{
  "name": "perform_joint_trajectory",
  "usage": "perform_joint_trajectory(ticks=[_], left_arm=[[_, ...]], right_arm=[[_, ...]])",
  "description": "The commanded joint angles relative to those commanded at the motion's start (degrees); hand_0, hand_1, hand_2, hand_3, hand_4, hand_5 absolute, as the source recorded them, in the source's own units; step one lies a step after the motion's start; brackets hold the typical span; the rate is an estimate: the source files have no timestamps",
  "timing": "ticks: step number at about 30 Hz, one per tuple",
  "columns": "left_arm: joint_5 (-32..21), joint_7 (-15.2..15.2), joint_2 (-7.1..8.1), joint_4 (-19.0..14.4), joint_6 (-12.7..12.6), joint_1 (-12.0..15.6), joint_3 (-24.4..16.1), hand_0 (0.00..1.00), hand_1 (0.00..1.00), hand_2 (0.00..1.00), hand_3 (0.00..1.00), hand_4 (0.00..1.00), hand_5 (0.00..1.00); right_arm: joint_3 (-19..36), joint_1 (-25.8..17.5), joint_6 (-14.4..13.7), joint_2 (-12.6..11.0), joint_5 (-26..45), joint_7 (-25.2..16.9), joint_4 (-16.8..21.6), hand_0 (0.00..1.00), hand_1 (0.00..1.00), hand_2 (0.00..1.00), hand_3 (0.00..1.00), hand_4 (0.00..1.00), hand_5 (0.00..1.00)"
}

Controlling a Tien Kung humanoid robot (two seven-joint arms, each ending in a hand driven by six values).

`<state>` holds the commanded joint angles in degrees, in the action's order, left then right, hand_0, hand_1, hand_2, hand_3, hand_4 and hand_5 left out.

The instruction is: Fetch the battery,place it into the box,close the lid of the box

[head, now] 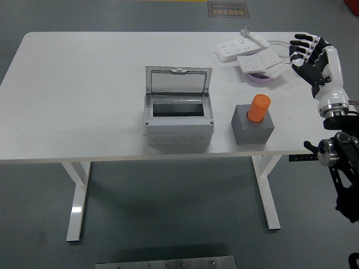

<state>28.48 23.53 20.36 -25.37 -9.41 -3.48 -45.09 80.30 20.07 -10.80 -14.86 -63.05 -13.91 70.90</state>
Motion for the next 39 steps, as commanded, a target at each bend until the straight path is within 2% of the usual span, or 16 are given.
perform_joint_trajectory(ticks=[5, 6, 11, 12, 23, 24, 29, 30, 35, 36, 39], left_arm=[[0.1, 0.1, -0.03, 0.0, 0.0, 0.0, -0.1, 0.657, 0.681, 0.554, 0.560, 0.471, 0.002], [0.1, 0.1, -0.03, 0.0, 0.0, 0.0, -0.1, 0.658, 0.682, 0.551, 0.558, 0.466, 0.002], [0.2, 0.0, -0.01, 0.0, 0.0, -0.1, -0.1, 0.658, 0.682, 0.551, 0.558, 0.466, 0.002], [0.2, 0.0, -0.02, 0.0, 0.0, -0.1, -0.1, 0.657, 0.682, 0.549, 0.557, 0.467, 0.002], [0.8, 0.3, -0.02, 0.0, 0.2, -0.2, -0.4, 0.658, 0.682, 0.549, 0.557, 0.465, 0.002], [0.9, 0.3, -0.02, 0.0, 0.2, -0.2, -0.4, 0.658, 0.681, 0.547, 0.556, 0.460, 0.002], [1.0, 0.4, -0.01, 0.0, 0.3, -0.3, -0.5, 0.658, 0.681, 0.547, 0.556, 0.460, 0.002], [1.0, 0.5, -0.01, 0.0, 0.3, -0.3, -0.5, 0.658, 0.682, 0.546, 0.555, 0.459, 0.002], [1.0, 0.4, -0.09, 0.0, 0.4, -0.4, -0.3, 0.658, 0.682, 0.546, 0.555, 0.459, 0.002], [1.0, 0.4, -0.12, 0.0, 0.5, -0.4, -0.3, 0.658, 0.678, 0.545, 0.555, 0.450, 0.002], [0.9, 0.2, -0.20, 0.0, 0.6, -0.5, -0.1, 0.658, 0.678, 0.545, 0.555, 0.450, 0.002]], right_arm=[[0.1, 0.1, 0.2, 0.0, 0.1, 0.3, -0.3, 0.781, 0.712, 0.743, 0.778, 0.925, 0.367], [0.1, 0.1, 0.3, 0.0, 0.1, 0.4, -0.4, 0.854, 0.762, 0.778, 0.804, 0.998, 0.588], [0.0, 0.2, 0.4, 0.0, 0.1, 0.4, -0.7, 0.854, 0.762, 0.778, 0.804, 0.998, 0.588], [-0.1, 0.3, 0.5, 0.0, 0.1, 0.4, -0.8, 0.933, 0.862, 0.872, 0.891, 0.998, 0.657], [-1.7, 0.8, -0.3, 0.3, -0.6, -1.1, -1.8, 0.941, 0.872, 0.889, 0.903, 0.998, 0.662], [-1.8, 0.9, -0.4, 0.4, -0.8, -1.2, -1.9, 0.862, 0.815, 0.843, 0.884, 0.998, 0.641], [-2.4, 1.1, -1.3, 1.0, -1.5, -2.2, -2.8, 0.862, 0.815, 0.843, 0.884, 0.998, 0.641], [-2.5, 1.1, -1.5, 1.1, -1.7, -2.5, -3.1, 0.754, 0.723, 0.744, 0.785, 0.998, 0.410], [-3.1, 1.4, -3.4, 2.2, -2.4, -5.2, -5.5, 0.754, 0.723, 0.744, 0.785, 0.998, 0.410], [-3.3, 1.5, -4.0, 2.4, -2.5, -6.0, -6.2, 0.703, 0.690, 0.717, 0.763, 0.962, 0.339], [-3.9, 1.7, -5.8, 3.2, -3.0, -8.2, -8.1, 0.703, 0.690, 0.717, 0.763, 0.962, 0.339]])
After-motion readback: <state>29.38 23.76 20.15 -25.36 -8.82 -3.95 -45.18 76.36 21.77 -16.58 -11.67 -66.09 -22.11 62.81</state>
